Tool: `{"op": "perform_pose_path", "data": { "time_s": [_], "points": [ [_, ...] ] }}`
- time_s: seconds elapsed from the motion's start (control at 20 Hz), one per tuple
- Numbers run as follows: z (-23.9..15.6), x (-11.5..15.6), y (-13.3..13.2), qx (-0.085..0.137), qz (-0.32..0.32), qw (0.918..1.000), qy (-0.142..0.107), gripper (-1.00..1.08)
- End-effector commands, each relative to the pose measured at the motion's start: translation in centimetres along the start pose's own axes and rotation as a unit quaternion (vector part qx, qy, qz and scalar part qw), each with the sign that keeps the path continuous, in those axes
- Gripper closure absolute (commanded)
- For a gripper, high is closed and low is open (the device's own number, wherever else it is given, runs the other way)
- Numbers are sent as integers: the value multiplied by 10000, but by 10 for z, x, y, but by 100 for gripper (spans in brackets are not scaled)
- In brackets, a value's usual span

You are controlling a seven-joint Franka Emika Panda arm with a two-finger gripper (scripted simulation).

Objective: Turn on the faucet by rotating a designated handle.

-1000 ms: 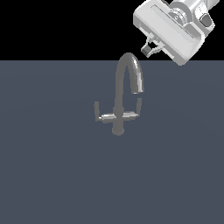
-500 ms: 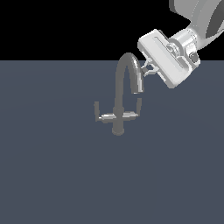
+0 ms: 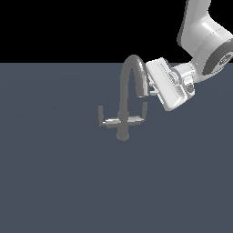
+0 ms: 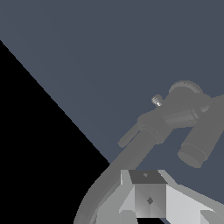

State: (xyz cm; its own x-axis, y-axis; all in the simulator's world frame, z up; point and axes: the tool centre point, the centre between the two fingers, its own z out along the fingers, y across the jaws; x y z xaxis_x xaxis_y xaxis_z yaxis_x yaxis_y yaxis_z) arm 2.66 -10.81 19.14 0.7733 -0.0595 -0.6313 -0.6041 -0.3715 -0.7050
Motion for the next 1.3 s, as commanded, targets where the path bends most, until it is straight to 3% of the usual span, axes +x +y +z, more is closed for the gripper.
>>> {"op": "perform_pose_path", "data": {
  "time_s": [0.0,0.3,0.55,1.25],
  "points": [
    [5,14,6,221,83,9997,-110,108],
    [15,39,17,600,242,9975,-300,108],
    [21,52,22,783,323,9956,-392,108],
    [23,48,28,853,359,9948,-429,108]
  ]
}}
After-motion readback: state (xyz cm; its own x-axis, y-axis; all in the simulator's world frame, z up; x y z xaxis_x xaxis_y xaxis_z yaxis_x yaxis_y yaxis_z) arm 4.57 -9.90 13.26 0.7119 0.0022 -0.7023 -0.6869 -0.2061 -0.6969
